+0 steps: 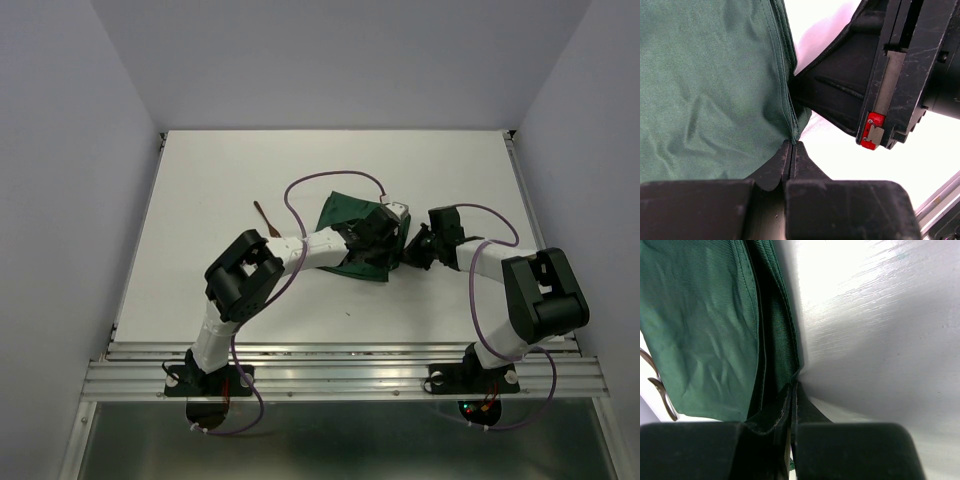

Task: Fold the napkin into a case and place the utensils inside
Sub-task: Smooth out the lower triangle-folded napkin at the center of the board.

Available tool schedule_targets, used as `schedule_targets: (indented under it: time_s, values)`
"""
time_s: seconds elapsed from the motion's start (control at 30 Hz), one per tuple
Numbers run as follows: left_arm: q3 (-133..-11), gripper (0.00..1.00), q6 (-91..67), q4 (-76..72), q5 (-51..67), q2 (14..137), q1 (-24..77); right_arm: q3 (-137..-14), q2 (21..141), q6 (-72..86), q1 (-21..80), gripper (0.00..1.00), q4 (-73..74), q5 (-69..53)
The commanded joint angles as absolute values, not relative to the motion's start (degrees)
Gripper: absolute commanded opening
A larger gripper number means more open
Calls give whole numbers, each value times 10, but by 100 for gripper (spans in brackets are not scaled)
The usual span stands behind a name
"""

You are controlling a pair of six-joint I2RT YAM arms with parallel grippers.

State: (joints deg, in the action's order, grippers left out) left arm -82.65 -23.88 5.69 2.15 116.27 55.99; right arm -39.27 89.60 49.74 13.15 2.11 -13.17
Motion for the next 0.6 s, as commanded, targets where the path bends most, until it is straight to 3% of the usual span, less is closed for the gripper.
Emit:
schedule_targets:
  time_s: [0.0, 0.57]
  values:
    - [-857, 0, -244, 42, 27, 1141, 557, -388, 888, 497, 134, 1, 7, -137]
    - [-866, 0, -258, 46, 39, 1158, 551, -377, 879, 504, 134, 1, 7, -136]
